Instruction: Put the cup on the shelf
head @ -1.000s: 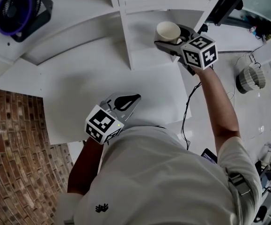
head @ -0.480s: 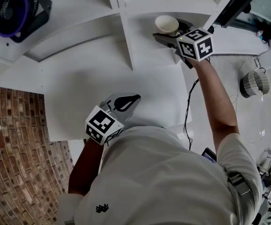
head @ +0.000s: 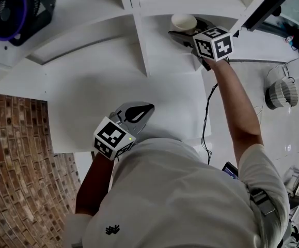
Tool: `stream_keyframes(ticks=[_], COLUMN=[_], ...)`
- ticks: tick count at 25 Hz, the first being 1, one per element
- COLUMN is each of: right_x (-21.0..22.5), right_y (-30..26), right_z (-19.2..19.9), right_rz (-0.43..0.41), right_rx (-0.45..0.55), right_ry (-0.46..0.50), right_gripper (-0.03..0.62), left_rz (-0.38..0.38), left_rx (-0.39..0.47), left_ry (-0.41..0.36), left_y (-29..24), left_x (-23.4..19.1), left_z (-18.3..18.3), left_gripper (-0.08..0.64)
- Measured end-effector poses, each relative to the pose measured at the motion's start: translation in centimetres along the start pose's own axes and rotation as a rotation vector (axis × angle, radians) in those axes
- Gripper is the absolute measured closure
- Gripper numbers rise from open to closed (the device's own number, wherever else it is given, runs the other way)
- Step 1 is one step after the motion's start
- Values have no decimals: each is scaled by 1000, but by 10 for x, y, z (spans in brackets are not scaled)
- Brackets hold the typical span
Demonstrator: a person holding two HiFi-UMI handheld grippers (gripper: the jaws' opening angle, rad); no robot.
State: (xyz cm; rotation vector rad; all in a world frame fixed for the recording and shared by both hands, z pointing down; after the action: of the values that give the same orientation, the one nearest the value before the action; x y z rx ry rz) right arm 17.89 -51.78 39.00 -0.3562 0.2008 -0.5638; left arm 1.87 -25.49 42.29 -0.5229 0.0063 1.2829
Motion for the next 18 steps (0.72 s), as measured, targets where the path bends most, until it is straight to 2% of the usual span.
stream_keyframes(ticks=[18], right_x=[19], right_y=[-42], right_z=[15], right_rz=[79], right_rx=[4], right_ry=[-12], right_gripper=[155], left_rz=[-25], left_rx=[3], left_ry=[59], left_y=[1], left_x=[-15], left_z=[7], left_gripper=[554])
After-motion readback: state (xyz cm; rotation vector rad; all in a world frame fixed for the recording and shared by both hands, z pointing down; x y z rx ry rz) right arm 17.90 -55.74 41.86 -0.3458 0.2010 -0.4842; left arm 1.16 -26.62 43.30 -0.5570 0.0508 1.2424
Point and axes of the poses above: the fingertips, and each gripper's own axes: y backward along the fingers, x to its right, z out of its underside, the point moved 5 cm from there along y, backward along the fingers, and after that the axes turned 14 degrees about z, right-handed, at the moved point
